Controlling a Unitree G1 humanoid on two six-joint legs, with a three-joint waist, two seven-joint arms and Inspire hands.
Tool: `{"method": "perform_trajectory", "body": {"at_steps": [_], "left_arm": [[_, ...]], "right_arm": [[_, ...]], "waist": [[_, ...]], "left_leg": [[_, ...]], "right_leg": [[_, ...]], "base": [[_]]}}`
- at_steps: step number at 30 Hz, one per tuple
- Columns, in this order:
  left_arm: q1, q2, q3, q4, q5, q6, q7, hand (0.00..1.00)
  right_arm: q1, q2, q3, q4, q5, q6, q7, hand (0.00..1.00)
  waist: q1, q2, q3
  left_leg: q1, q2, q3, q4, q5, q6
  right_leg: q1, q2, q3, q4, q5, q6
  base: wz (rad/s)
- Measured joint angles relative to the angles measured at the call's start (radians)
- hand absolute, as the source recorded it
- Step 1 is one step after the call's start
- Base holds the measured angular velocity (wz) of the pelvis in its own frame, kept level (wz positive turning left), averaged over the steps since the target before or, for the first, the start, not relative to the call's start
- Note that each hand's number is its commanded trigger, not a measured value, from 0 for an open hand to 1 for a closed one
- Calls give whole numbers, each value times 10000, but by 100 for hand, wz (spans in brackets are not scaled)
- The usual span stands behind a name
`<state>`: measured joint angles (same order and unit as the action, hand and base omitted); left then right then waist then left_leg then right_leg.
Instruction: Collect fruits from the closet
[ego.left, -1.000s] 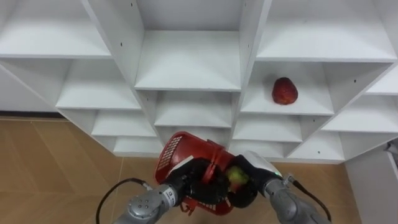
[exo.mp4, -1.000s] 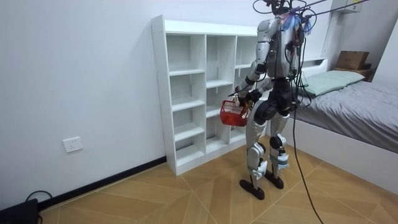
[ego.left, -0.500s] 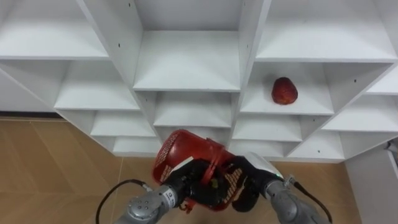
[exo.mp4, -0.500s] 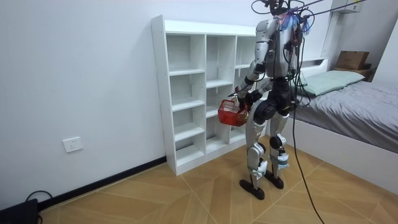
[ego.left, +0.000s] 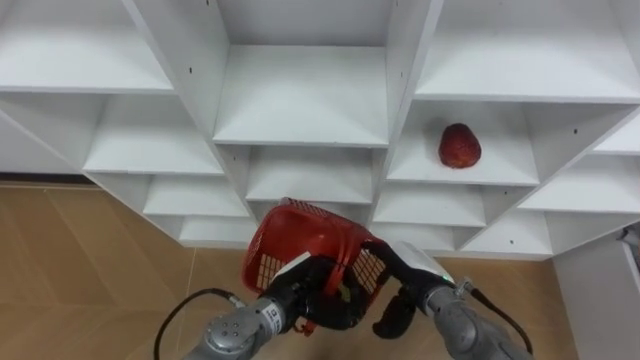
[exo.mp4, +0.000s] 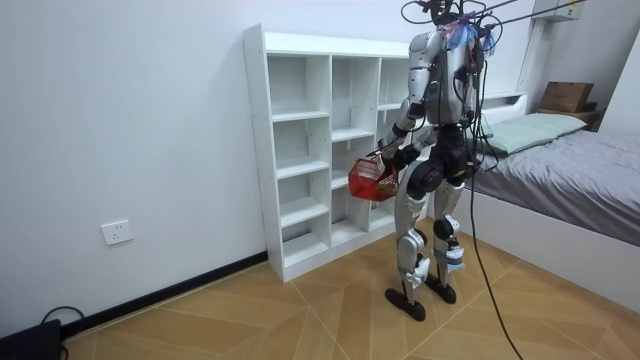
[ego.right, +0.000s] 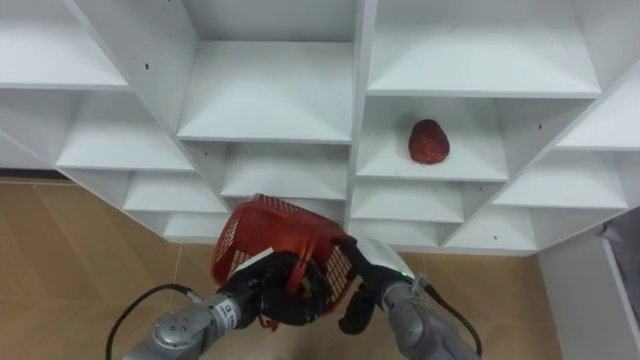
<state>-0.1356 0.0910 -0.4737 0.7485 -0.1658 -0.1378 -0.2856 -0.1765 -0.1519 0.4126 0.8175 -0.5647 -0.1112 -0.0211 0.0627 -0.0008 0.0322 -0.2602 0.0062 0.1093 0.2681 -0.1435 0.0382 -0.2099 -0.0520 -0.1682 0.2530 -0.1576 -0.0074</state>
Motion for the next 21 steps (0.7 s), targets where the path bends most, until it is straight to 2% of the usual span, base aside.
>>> {"method": "perform_trajectory", "body": {"at_steps": [10,21], "left_arm": [[2,7,-13,199,-204,-1,495,100],[53,231,268,609,-242,-13,863,100]], "right_arm": [[0,20,93,0,12,-1,2,0],[1,-29,187,-515,203,-23,243,0]], "waist": [[-15,5,1],[-25,-25,4]], "left_leg": [[13,3,-19,-12,0,-1],[391,-12,45,-151,1,-2]], "right_leg": [[20,7,-18,7,2,-2],[290,2,16,5,-10,13]], "base": [[0],[-1]]}}
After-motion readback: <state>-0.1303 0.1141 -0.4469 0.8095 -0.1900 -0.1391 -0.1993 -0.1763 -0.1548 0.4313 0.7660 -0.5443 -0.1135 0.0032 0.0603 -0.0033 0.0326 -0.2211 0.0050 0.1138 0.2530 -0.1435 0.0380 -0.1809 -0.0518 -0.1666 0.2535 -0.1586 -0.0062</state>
